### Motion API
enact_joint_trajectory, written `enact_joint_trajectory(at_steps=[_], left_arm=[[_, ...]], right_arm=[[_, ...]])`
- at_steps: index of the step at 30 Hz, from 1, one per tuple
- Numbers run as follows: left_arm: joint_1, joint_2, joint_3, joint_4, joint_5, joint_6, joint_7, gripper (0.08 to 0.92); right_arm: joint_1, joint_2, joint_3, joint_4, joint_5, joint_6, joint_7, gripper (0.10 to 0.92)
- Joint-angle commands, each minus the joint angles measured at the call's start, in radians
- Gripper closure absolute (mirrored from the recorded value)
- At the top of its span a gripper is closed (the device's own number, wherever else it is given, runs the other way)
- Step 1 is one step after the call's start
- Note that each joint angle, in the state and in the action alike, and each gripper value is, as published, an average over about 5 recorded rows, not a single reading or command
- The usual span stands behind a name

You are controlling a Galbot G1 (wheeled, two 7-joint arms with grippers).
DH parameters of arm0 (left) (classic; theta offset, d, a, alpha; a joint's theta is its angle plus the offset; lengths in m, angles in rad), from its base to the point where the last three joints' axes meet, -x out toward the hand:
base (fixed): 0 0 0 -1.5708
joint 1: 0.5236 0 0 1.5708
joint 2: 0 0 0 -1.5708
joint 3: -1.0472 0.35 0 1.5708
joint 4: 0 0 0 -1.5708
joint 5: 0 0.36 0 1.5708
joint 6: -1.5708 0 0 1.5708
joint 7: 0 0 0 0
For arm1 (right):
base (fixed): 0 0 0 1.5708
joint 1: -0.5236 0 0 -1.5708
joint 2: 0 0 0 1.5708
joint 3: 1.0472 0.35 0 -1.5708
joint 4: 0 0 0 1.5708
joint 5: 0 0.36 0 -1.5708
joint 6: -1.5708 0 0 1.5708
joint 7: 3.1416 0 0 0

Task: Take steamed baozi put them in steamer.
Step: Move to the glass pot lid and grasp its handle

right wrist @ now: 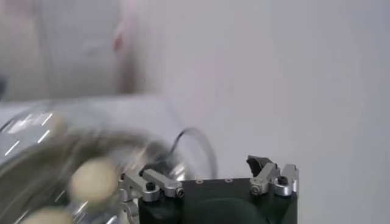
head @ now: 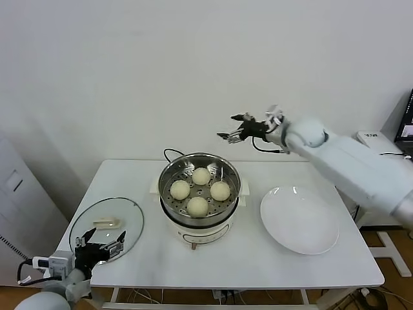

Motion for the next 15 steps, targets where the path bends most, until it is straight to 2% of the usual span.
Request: enact_joint_trajectory(at_steps=[1,9,15], left_arm=[[-0.004,0.011,-0.007,0.021,0.126,-0.034,0.085,0.177],[0.045,0.038,0.007,0.081,0.343,-0.105,0.127,0.177],[0.064,0.064,0.007,0.139,0.576,-0.229,0.164,0.177]], right_arm=[[-0.746,-0.020,0.835,0.159,-0.172,0.198,0.215,0.203],[-1.094,0.094,1.146,0.222,-0.305,0.222,0.177,0.203],[-1.238,0.207,1.268,0.256,-0.383,0.237,0.177,0.203]])
